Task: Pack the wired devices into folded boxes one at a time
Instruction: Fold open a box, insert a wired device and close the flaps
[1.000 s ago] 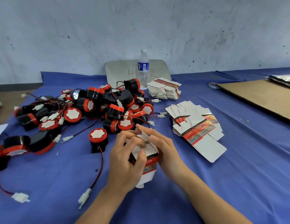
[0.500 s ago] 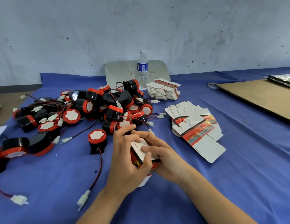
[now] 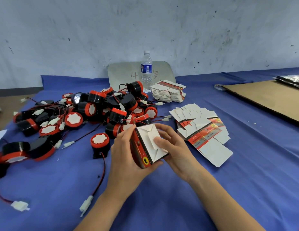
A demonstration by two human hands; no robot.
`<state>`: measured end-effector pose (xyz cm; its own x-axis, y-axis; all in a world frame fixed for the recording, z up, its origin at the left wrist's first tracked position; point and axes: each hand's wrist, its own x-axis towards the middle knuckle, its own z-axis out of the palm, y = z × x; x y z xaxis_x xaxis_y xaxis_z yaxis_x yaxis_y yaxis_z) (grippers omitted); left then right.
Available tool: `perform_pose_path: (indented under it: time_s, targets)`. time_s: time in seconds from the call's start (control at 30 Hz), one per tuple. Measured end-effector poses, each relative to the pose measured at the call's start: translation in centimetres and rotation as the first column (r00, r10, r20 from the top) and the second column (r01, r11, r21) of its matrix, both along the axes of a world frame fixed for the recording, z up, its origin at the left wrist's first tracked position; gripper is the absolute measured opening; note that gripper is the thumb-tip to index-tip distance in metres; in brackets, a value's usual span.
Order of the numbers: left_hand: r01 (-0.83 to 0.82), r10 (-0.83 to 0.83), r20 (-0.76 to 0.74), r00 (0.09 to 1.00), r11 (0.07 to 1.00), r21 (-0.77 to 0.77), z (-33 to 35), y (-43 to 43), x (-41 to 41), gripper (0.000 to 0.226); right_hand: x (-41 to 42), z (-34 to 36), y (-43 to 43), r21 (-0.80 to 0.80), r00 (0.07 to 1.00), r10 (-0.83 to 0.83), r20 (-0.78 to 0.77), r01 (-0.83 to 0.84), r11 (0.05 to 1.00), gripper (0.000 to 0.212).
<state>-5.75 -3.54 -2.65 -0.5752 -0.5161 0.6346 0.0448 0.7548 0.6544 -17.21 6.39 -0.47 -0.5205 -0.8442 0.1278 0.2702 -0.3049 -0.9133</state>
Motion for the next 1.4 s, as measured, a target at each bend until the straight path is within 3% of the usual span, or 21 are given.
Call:
perform_pose_path:
  time_s: [0.1, 0.33, 0.47, 0.7, 0.8, 0.93, 1.0, 1.03, 1.1, 1.13, 1.17, 1.2, 1.27, 1.3, 1.33, 1.4]
  targets:
    - [-0.042, 0.04, -0.027, 0.999, 0.996, -0.078, 0.2, 0.2, 0.0, 0.101, 0.1, -0.1, 0.0, 0.008, 0.999, 0.053, 0.008, -0.054, 0.999, 0.034]
    - [-0.1, 0.092, -0.044, 0.995, 0.971, -0.217, 0.2, 0.4, -0.1, 0.106, 0.6, -0.4, 0.0, -0.002, 0.961, -0.124, -0.249, 0.128, 0.992, 0.038]
    - [-0.106, 0.087, -0.078, 0.993, 0.95, -0.294, 0.3, 0.5, -0.2, 0.094, 0.9, -0.5, -0.1, -0.032, 0.927, -0.175, -0.332, 0.174, 0.984, 0.037]
    - [0.006, -0.01, -0.068, 0.998, 0.999, -0.05, 0.5, 0.6, 0.2, 0.099, -0.1, -0.1, 0.1, -0.021, 1.0, 0.013, -0.015, -0.014, 1.0, 0.036]
    - [0.071, -0.069, -0.032, 0.997, 0.997, 0.039, 0.3, 0.4, 0.3, 0.095, -0.3, 0.1, 0.0, -0.072, 0.991, 0.088, 0.101, -0.081, 0.994, 0.048]
    - [0.117, -0.141, 0.132, 0.981, 0.978, 0.173, 0.3, -0.7, 0.1, 0.115, -0.8, 0.4, 0.4, -0.128, 0.975, 0.175, 0.133, -0.158, 0.979, 0.062]
    - [0.091, -0.109, 0.239, 0.965, 0.992, 0.085, 0.5, -1.7, 0.0, 0.109, -0.9, 0.4, 0.6, -0.149, 0.977, 0.189, 0.099, -0.174, 0.973, 0.066]
    - [0.048, -0.035, 0.281, 0.959, 0.998, -0.039, 0.3, -2.3, 0.1, 0.101, -1.0, 0.4, 0.6, -0.163, 0.984, 0.167, 0.062, -0.155, 0.974, 0.066]
    - [-0.104, 0.184, 0.267, 0.946, 0.953, -0.285, -0.3, -3.4, 0.4, 0.082, -1.0, 0.3, 0.8, -0.156, 0.993, -0.041, -0.109, 0.024, 0.988, 0.067]
    - [-0.208, 0.283, 0.254, 0.925, 0.936, -0.285, -0.7, -4.0, 0.7, 0.076, -1.1, 0.2, 0.8, -0.15, 0.942, -0.216, -0.256, 0.182, 0.972, 0.07]
    - [-0.312, 0.364, 0.28, 0.888, 0.925, -0.215, -1.1, -4.8, 1.0, 0.073, -1.3, 0.0, 0.9, -0.156, 0.818, -0.378, -0.433, 0.345, 0.926, 0.073]
    - [-0.391, 0.404, 0.337, 0.85, 0.914, -0.11, -1.3, -5.5, 1.2, 0.073, -1.6, -0.3, 1.0, -0.172, 0.635, -0.456, -0.623, 0.458, 0.872, 0.075]
    - [-0.462, 0.405, 0.476, 0.781, 0.887, 0.003, -1.8, -6.6, 1.4, 0.072, -1.9, -0.9, 0.6, -0.215, 0.243, -0.387, -0.889, 0.525, 0.824, 0.073]
    - [-0.465, 0.395, 0.517, 0.76, 0.886, 0.006, -2.0, -7.0, 1.6, 0.07, -1.9, -1.3, 0.4, -0.212, 0.112, -0.305, -0.946, 0.5, 0.84, 0.068]
    - [-0.463, 0.393, 0.518, 0.76, 0.886, 0.007, -2.1, -7.3, 1.7, 0.064, -1.8, -1.6, 0.2, -0.178, 0.045, -0.224, -0.974, 0.463, 0.868, 0.064]
    - [-0.454, 0.394, 0.441, 0.806, 0.89, 0.034, -2.2, -7.6, 2.0, 0.045, -1.4, -2.0, 0.0, -0.066, 0.045, -0.09, -0.995, 0.384, 0.921, 0.055]
